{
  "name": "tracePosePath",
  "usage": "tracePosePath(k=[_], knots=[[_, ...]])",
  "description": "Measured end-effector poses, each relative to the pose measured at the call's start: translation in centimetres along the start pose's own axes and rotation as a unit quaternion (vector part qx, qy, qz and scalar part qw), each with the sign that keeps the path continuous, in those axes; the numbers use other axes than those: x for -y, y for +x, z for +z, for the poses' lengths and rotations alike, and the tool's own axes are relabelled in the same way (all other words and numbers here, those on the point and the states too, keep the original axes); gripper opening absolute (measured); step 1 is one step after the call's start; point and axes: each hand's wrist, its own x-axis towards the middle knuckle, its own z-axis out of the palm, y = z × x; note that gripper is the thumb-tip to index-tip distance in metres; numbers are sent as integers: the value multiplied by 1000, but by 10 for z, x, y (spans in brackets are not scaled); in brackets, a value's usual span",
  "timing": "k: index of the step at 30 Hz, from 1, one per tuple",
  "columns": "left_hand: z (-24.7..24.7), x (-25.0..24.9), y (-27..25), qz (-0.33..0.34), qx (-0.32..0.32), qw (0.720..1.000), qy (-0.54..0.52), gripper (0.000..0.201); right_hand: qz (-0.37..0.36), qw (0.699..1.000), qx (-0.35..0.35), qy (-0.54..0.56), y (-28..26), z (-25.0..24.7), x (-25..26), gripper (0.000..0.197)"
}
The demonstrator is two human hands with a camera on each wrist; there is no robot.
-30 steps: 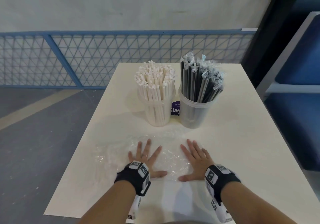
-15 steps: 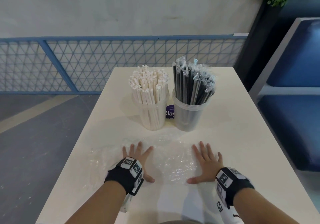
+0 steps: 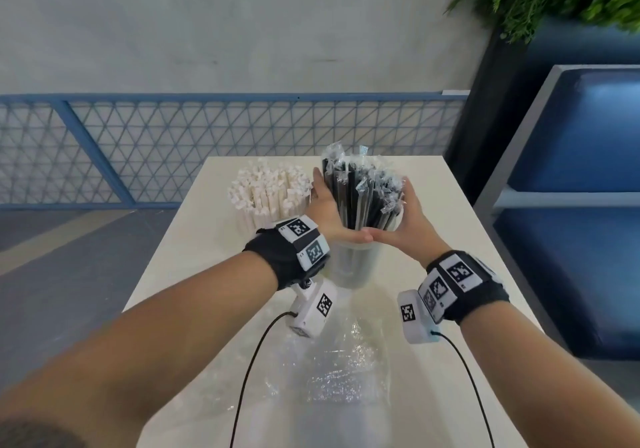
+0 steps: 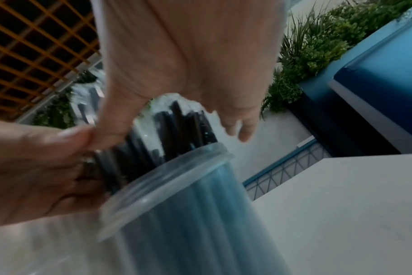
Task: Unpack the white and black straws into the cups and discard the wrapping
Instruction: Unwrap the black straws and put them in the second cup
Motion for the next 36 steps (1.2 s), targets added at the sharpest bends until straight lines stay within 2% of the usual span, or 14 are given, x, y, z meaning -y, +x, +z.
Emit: tracePosePath(k=[3, 6, 8, 12, 16, 19, 23, 24, 26, 28, 29, 32, 34, 36], knots=[[-2, 0, 6, 7, 6, 999, -44, 137, -14, 998, 50, 31, 17, -7, 0, 121], [-1, 5, 17, 29, 27, 998, -54, 134, -34, 995, 61, 67, 28, -7, 1, 111], [0, 8, 27, 17, 24, 999, -45, 133, -39, 994, 67, 82, 32, -4, 5, 111], [3, 7, 32, 22, -9, 995, -97, 96, -74, 994, 65, 45, 35, 0, 14, 103], [12, 14, 31, 49, -34, 980, -192, 78, -149, 989, 4, 14, 37, 4, 14, 78], [13, 9, 29, 80, -64, 969, -224, 78, -168, 985, -33, 7, 41, 2, 20, 64], [4, -14, 29, 135, -93, 954, -251, 84, -191, 977, -91, 28, 38, -8, 40, 63], [1, -20, 30, 142, -98, 951, -258, 90, -203, 973, -103, 28, 37, -11, 46, 64], [-4, -27, 27, 153, -116, 947, -258, 116, -227, 968, -106, 35, 36, -16, 56, 70], [-10, -31, 19, 173, -152, 951, -206, 135, -230, 968, -84, 55, 34, -18, 60, 74], [-13, -34, 12, 193, -167, 953, -163, 137, -221, 971, -72, 63, 33, -18, 60, 74], [-22, -39, 0, 260, -199, 945, -19, 124, -175, 981, -56, 61, 30, -11, 57, 57], [-23, -37, 4, 254, -157, 947, 119, 102, -164, 985, -44, 21, 29, -4, 52, 47], [-16, -30, 12, 184, -54, 948, 256, 84, -177, 982, -9, -66, 30, 6, 47, 41]])
